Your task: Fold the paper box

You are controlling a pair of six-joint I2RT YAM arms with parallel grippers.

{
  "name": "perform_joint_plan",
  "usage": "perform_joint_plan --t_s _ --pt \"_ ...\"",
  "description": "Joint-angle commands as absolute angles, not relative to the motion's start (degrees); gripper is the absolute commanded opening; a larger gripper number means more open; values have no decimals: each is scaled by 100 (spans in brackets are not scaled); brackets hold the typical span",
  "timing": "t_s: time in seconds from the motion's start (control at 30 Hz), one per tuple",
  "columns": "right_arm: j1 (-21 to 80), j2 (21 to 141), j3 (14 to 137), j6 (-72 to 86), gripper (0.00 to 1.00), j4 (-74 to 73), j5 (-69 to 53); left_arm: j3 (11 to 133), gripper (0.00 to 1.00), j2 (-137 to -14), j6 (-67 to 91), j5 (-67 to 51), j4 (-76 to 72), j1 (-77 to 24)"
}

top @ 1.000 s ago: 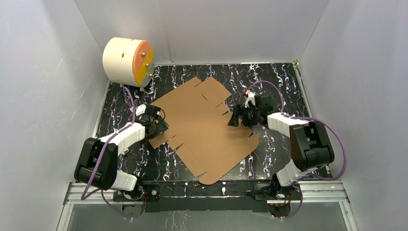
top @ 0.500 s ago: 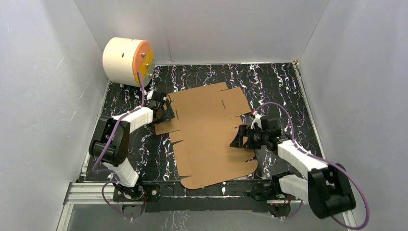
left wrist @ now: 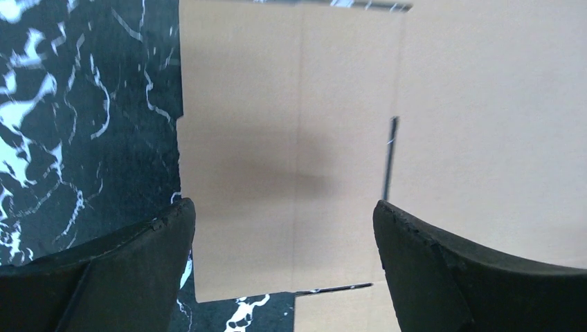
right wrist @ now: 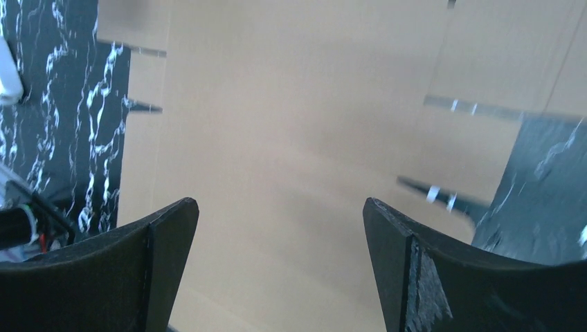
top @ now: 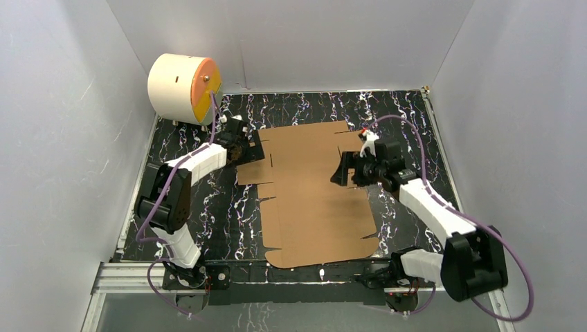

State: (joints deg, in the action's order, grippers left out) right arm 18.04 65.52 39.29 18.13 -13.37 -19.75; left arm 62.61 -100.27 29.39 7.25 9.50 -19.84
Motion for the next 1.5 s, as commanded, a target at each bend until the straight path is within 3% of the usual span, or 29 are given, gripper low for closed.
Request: perform_joint_plan --t_s 0.0,0.23,0.43,1.13,1.47 --pt "1775 7351 4712 1292 99 -434 -1586 6818 97 -9610 2845 691 1078 -1926" --pt "1640 8877 5612 1184 99 -64 -1427 7367 97 -10325 2866 46 1104 -1885" --pt "1640 9248 5382 1250 99 -90 -1519 7313 96 -10716 2942 -323 1094 -1881" --pt "2255 8428 3942 1792 99 -216 -1675 6645 96 -10464 2873 285 1683 -1889" --pt "2696 7153 3451 2119 99 -857 -1519 5889 96 -9302 3182 -229 1876 -1887"
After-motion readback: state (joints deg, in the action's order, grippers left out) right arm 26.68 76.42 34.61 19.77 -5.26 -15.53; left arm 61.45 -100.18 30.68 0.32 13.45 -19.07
